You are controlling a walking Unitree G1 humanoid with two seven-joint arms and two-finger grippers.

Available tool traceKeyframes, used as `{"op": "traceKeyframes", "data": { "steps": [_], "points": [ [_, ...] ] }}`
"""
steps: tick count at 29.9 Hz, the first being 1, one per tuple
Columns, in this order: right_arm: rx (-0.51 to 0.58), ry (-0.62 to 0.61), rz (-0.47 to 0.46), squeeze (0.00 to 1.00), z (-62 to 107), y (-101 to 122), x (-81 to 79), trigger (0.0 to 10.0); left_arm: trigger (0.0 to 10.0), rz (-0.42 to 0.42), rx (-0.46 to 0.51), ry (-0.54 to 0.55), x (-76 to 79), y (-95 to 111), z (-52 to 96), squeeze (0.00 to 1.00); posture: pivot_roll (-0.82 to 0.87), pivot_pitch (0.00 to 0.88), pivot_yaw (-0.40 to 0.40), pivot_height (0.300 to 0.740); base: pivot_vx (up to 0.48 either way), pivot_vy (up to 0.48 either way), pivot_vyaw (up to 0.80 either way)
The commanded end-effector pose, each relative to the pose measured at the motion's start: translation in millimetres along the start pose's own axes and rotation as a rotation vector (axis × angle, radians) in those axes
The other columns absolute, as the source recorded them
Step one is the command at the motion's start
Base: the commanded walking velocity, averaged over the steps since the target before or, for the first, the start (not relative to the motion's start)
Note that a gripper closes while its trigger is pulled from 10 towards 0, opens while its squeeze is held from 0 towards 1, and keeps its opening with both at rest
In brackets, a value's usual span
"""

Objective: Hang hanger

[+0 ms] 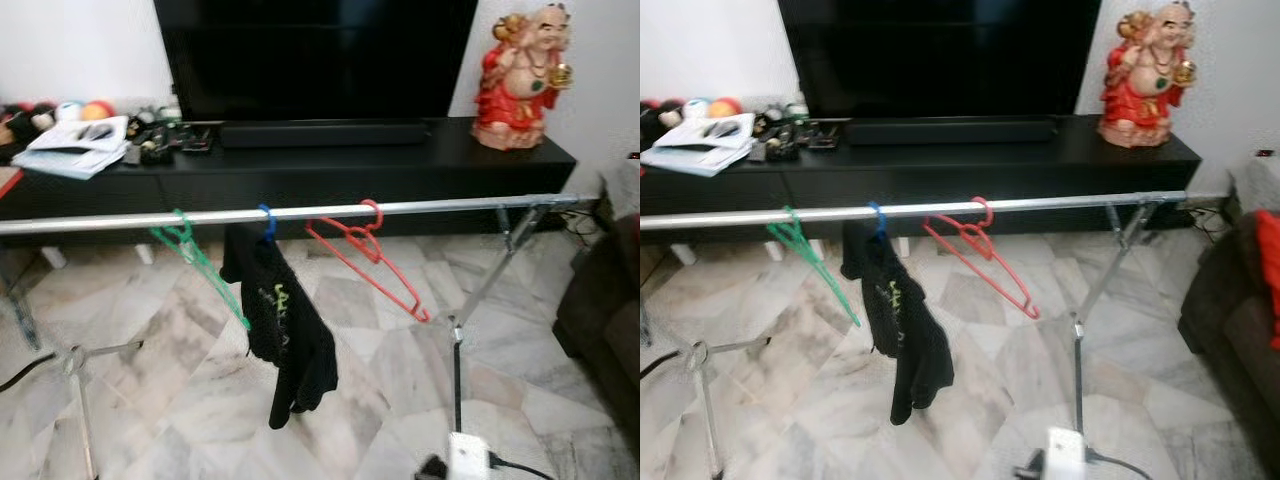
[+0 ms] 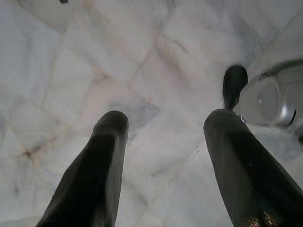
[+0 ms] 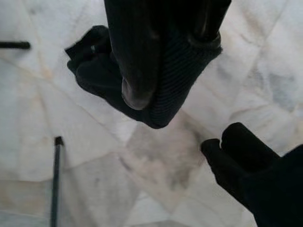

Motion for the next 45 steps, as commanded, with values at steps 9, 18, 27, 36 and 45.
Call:
{"op": "traceKeyframes", "data": {
  "steps": [9, 18, 27, 36, 45],
  "points": [
    [-0.011, 0.0, 0.05, 0.0, 2.0, -7, 5.9, 10.0, 10.0, 0.004, 0.005, -0.005, 0.3, 1, 0.0, 0.0, 0.07, 0.0, 0.041, 0.74, 0.282, 0.0, 0.09],
    [-0.016, 0.0, 0.047, 0.0, 1.6, -6, 5.6, 10.0, 10.0, 0.009, 0.004, -0.004, 0.7, 1, -0.1, 0.0, 0.07, 0.0, 0.039, 0.74, 0.28, 0.0, 0.49],
    [-0.02, -0.002, 0.042, 0.0, 1.5, -7, 6.7, 10.0, 10.0, 0.036, 0.026, -0.013, 3.4, 4, -0.3, 0.0, 0.08, 0.0, 0.026, 0.74, 0.032, 0.0, 0.0],
    [-0.023, 0.02, 0.046, 0.0, -0.1, -3, 2.2, 10.0, 10.0, 0.054, 0.071, -0.005, 4.5, 14, -1.0, 0.0, 0.1, 0.0, 0.013, 0.74, 0.0, -0.072, 0.0],
    [-0.017, 0.05, 0.05, 0.0, -1.9, 3, -6.5, 10.0, 10.0, 0.049, 0.11, 0.029, 0.9, 24, -1.0, 0.0, 0.11, 0.0, 0.013, 0.74, 0.0, -0.384, 0.0]
  ]
}}
Point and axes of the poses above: a point about 5 cm out from each wrist's last joint towards the gripper, its own z axis pointing back from the gripper into the wrist, its own y axis along the axis of the wrist's last joint, x = y × z, the point moved 5 cm from there along -z, pointing out of the wrist towards the gripper, and after that the axes turned 5 degrees about z, right-handed, at the moved point
